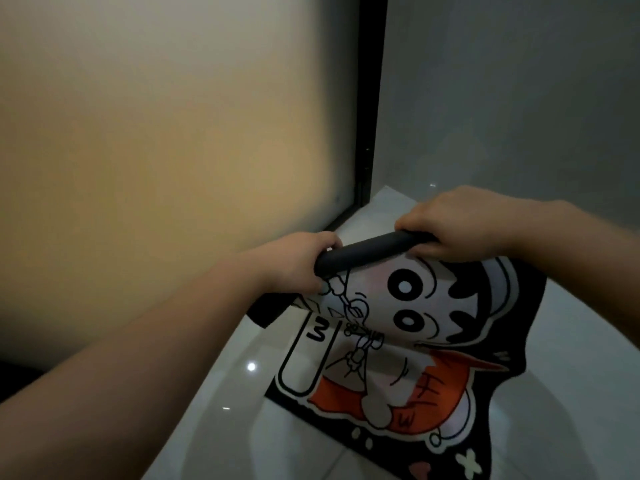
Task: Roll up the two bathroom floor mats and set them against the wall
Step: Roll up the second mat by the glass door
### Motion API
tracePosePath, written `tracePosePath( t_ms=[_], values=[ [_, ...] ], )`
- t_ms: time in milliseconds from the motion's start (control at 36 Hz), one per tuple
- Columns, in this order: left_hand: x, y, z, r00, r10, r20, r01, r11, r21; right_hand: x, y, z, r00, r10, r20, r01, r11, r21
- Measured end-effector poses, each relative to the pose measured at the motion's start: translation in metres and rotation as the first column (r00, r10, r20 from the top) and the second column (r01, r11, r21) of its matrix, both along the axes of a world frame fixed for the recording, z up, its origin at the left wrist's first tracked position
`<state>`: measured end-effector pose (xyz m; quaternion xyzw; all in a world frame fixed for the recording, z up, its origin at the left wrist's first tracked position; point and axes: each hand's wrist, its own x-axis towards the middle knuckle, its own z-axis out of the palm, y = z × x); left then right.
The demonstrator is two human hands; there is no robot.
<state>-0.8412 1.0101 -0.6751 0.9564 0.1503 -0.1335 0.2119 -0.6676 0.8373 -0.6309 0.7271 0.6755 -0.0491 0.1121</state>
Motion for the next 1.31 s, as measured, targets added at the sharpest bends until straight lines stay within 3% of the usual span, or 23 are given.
tracePosePath(
  t_ms=[83,222,556,750,1028,1167,1306],
  values=[
    [0.001,0.003,0.001,1.0,0.006,0.016,-0.007,0.994,0.107,0.0,-0.002,0.0,0.999,-0.025,0.041,0.025,1.0,-0.003],
    [0.004,0.001,0.007,0.999,-0.004,0.037,-0.004,0.975,0.222,-0.001,-0.002,-0.002,0.997,-0.078,-0.028,0.079,0.997,0.025],
    [-0.019,0.01,0.012,0.987,0.007,0.162,-0.043,0.975,0.219,-0.008,-0.013,0.001,0.98,0.002,0.199,-0.001,1.0,-0.003],
    [-0.034,0.016,0.012,0.959,-0.083,0.272,0.062,0.994,0.085,-0.017,-0.018,0.001,0.967,0.093,0.238,-0.133,0.979,0.157],
    [-0.03,0.016,0.014,0.982,-0.106,0.158,0.072,0.976,0.207,-0.017,-0.015,0.001,0.96,0.087,0.268,-0.135,0.976,0.169],
    [-0.022,0.013,0.022,0.992,-0.115,0.054,0.1,0.968,0.23,-0.021,-0.005,0.001,0.983,0.007,0.185,-0.028,0.993,0.111],
    [-0.015,0.006,0.025,0.994,-0.078,0.073,0.055,0.959,0.276,-0.032,0.002,0.001,0.986,-0.157,-0.048,0.16,0.984,0.079]
  ],
)
